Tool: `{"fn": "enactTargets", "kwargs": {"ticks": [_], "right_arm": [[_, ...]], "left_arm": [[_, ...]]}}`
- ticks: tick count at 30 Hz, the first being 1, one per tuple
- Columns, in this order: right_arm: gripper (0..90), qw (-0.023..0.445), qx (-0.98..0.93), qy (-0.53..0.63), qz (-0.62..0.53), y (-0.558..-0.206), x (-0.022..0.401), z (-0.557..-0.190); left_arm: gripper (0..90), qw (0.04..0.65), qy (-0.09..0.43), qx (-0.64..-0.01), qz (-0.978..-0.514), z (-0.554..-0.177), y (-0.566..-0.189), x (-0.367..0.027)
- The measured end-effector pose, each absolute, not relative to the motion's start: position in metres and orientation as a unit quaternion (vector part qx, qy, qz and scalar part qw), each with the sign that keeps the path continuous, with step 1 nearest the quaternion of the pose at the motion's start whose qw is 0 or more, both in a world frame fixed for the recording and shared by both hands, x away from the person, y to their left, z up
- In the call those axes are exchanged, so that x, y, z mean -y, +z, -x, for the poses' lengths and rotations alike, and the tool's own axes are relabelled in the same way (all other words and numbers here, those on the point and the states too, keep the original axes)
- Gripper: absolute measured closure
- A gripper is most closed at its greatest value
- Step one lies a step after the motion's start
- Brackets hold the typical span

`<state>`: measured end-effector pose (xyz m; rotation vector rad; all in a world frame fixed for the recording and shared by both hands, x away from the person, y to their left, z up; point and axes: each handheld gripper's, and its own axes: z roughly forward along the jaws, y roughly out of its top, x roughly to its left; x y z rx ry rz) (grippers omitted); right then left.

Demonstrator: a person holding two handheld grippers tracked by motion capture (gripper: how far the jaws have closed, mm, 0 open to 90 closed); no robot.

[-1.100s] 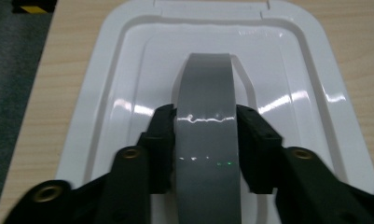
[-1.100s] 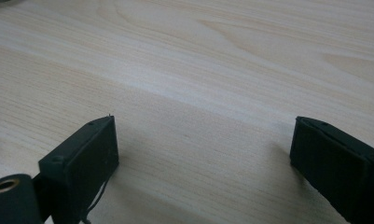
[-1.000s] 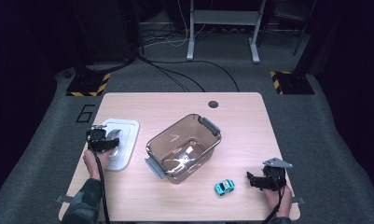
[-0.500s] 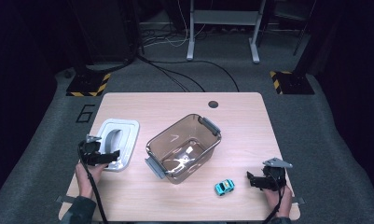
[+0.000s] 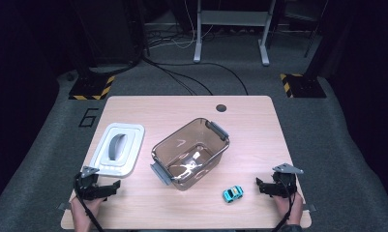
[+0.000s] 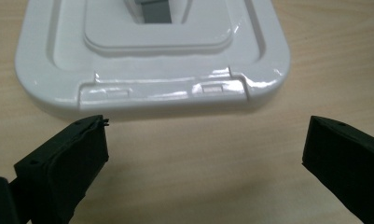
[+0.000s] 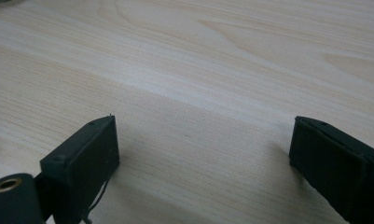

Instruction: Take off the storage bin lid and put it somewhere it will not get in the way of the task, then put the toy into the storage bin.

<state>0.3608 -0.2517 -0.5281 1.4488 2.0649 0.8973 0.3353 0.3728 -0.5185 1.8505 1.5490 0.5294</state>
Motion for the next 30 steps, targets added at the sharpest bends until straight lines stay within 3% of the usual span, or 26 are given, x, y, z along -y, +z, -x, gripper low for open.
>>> {"fn": "enactTargets", "kwargs": {"ticks": [3, 5, 25, 27, 30], "right_arm": [[7.8, 0.230, -0.750, 0.326, -0.527, -0.528, 0.252, -0.361], [7.8, 0.230, -0.750, 0.326, -0.527, -0.528, 0.252, -0.361], [7.7, 0.228, -0.751, 0.328, -0.526, -0.528, 0.252, -0.361], [0.9, 0.221, -0.745, 0.330, -0.537, -0.527, 0.254, -0.360], [0.0, 0.200, -0.728, 0.346, -0.557, -0.522, 0.258, -0.356]], "left_arm": [[0.0, 0.326, 0.209, -0.592, -0.707, -0.325, -0.528, -0.370], [0.0, 0.310, 0.242, -0.577, -0.716, -0.320, -0.532, -0.367], [0.0, 0.316, 0.237, -0.560, -0.728, -0.323, -0.533, -0.368], [0.0, 0.316, 0.238, -0.561, -0.727, -0.323, -0.533, -0.368], [0.0, 0.315, 0.238, -0.561, -0.727, -0.323, -0.533, -0.368]]}}
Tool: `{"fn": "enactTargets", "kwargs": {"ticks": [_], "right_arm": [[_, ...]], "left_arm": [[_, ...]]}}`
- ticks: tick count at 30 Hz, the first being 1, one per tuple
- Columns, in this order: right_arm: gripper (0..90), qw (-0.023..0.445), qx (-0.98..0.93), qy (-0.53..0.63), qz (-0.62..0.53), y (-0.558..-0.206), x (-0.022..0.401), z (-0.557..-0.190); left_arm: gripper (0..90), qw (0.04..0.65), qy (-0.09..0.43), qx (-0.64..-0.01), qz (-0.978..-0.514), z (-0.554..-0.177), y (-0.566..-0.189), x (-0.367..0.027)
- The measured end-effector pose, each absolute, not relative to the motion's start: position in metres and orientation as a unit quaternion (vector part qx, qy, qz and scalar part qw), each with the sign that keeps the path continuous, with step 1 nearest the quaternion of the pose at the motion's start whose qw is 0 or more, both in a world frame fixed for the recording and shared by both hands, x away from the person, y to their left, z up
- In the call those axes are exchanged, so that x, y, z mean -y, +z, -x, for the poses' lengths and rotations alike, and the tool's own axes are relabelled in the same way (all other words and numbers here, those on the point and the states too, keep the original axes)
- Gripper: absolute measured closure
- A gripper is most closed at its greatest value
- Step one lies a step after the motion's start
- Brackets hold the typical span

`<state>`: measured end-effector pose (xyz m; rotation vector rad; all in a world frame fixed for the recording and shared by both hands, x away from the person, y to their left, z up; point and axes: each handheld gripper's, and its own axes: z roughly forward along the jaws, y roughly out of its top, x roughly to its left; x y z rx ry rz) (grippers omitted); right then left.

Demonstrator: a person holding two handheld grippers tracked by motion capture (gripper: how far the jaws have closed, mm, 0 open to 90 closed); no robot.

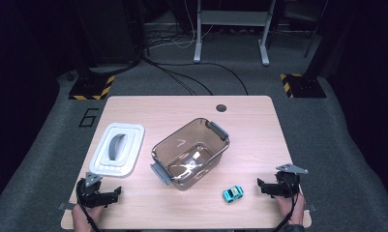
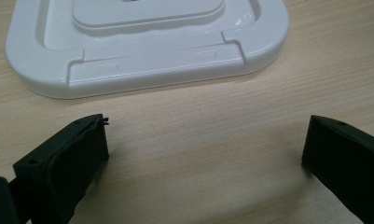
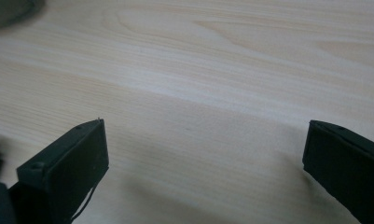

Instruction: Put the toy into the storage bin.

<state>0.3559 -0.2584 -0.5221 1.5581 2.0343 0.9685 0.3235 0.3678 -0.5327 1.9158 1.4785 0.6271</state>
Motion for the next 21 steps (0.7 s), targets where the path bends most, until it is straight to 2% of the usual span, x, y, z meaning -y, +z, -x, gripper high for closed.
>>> {"fn": "enactTargets", "kwargs": {"ticks": [10, 21], "right_arm": [[0.4, 0.184, -0.720, 0.353, -0.569, -0.500, 0.241, -0.330], [1.9, 0.162, -0.739, 0.371, -0.539, -0.486, 0.195, -0.316]], "left_arm": [[0.1, 0.315, 0.238, -0.562, -0.727, -0.324, -0.533, -0.367], [0.2, 0.312, 0.239, -0.561, -0.729, -0.323, -0.532, -0.368]]}}
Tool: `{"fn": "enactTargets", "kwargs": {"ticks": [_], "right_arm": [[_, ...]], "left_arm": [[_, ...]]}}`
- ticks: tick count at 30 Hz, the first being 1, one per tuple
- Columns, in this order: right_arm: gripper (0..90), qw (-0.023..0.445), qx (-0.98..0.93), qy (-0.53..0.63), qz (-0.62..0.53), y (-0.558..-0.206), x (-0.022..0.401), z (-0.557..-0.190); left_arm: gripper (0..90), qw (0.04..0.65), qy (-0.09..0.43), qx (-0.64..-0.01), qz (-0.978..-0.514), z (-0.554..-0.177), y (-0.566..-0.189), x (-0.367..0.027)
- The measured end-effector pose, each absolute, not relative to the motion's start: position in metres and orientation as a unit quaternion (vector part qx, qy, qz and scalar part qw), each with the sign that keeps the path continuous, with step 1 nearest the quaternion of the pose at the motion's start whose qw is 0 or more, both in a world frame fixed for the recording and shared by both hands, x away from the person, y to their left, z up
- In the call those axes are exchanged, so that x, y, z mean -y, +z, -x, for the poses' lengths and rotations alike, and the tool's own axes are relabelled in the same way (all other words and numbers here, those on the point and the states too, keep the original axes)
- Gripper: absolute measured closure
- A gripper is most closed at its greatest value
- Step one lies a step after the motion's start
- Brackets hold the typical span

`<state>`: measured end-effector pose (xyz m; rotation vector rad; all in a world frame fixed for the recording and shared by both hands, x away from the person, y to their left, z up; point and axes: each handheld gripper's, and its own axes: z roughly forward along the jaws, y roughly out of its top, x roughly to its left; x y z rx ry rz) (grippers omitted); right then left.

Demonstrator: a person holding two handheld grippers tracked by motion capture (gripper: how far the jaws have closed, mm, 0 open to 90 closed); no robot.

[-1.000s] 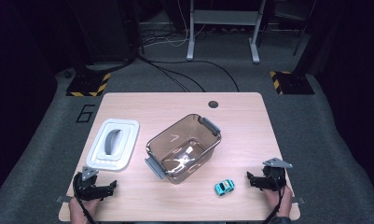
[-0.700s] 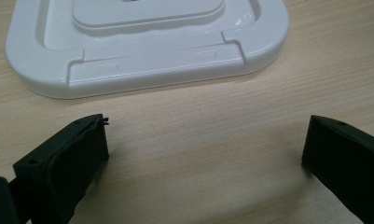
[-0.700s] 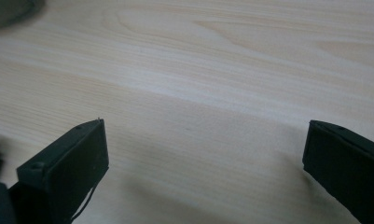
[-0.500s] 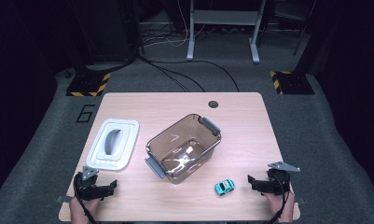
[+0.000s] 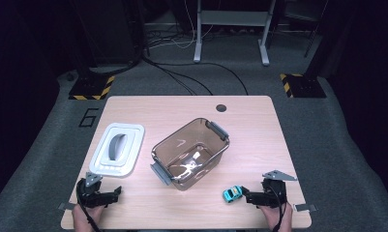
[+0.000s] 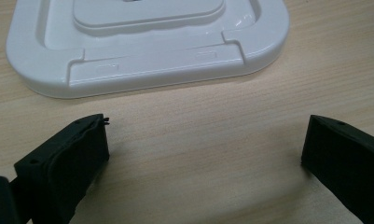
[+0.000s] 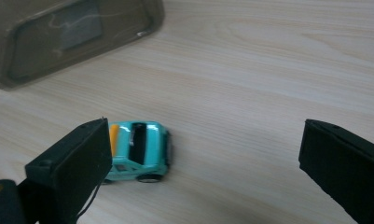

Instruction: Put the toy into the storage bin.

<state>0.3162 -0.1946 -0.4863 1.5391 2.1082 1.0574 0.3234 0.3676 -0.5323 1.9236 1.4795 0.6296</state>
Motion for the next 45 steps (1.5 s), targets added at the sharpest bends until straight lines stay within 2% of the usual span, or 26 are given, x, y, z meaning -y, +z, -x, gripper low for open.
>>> {"fn": "enactTargets", "kwargs": {"ticks": [10, 16, 29, 45], "right_arm": [[0.0, 0.138, -0.762, 0.356, -0.522, -0.500, 0.155, -0.317], [0.0, 0.145, -0.776, 0.324, -0.522, -0.507, 0.140, -0.318], [22.0, 0.162, -0.797, 0.288, -0.506, -0.513, 0.131, -0.317], [24.1, 0.158, -0.815, 0.291, -0.476, -0.509, 0.135, -0.324]], "left_arm": [[0.2, 0.311, 0.239, -0.562, -0.728, -0.323, -0.532, -0.367], [0.2, 0.309, 0.237, -0.562, -0.730, -0.323, -0.532, -0.367], [0.3, 0.308, 0.238, -0.563, -0.729, -0.323, -0.532, -0.367], [0.3, 0.310, 0.241, -0.564, -0.726, -0.323, -0.532, -0.367]]}}
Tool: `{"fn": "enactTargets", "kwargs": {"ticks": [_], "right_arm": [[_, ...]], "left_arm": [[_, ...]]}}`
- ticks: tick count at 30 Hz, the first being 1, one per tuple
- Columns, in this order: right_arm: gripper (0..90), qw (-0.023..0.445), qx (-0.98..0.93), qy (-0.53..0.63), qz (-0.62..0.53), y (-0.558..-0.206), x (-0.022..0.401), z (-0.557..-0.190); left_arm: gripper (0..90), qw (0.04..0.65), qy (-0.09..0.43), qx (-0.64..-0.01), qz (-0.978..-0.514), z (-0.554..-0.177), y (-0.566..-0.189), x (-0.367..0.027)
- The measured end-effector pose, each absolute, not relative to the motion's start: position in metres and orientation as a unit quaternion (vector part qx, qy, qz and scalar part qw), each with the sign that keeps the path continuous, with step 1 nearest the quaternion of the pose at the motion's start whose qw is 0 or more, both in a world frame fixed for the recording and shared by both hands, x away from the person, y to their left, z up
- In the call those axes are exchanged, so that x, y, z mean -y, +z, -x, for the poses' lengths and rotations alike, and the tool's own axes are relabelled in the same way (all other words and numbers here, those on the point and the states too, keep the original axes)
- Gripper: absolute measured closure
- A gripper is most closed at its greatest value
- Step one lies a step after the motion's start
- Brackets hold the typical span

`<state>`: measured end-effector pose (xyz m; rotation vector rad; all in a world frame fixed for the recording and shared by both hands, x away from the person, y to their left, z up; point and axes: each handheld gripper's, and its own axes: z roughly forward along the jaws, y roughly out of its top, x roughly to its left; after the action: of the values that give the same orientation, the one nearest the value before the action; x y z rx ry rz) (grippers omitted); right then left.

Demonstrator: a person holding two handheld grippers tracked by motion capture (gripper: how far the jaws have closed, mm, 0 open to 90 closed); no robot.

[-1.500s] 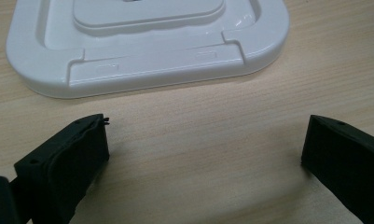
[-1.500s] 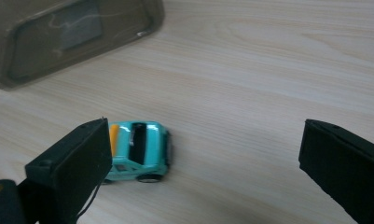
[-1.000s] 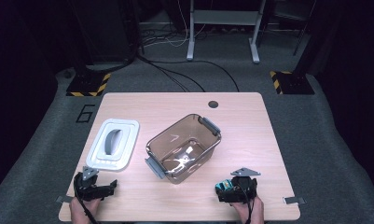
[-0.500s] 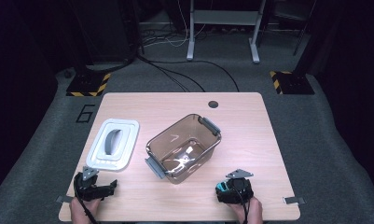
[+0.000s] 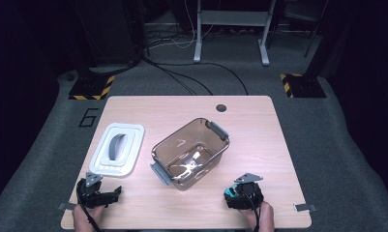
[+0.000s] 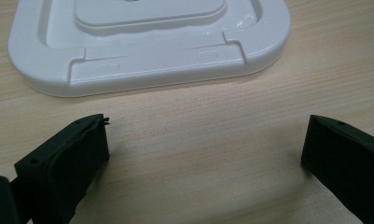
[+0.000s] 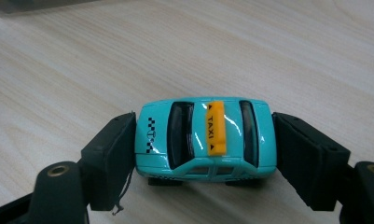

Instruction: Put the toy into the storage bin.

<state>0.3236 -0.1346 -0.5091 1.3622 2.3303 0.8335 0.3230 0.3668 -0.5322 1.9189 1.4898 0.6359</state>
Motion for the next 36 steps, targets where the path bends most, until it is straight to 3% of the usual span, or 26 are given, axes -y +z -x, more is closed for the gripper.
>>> {"fn": "enactTargets", "kwargs": {"ticks": [36], "right_arm": [[24.2, 0.159, -0.831, 0.324, -0.424, -0.449, 0.119, -0.345]], "left_arm": [[0.4, 0.309, 0.241, -0.565, -0.726, -0.323, -0.532, -0.366]]}}
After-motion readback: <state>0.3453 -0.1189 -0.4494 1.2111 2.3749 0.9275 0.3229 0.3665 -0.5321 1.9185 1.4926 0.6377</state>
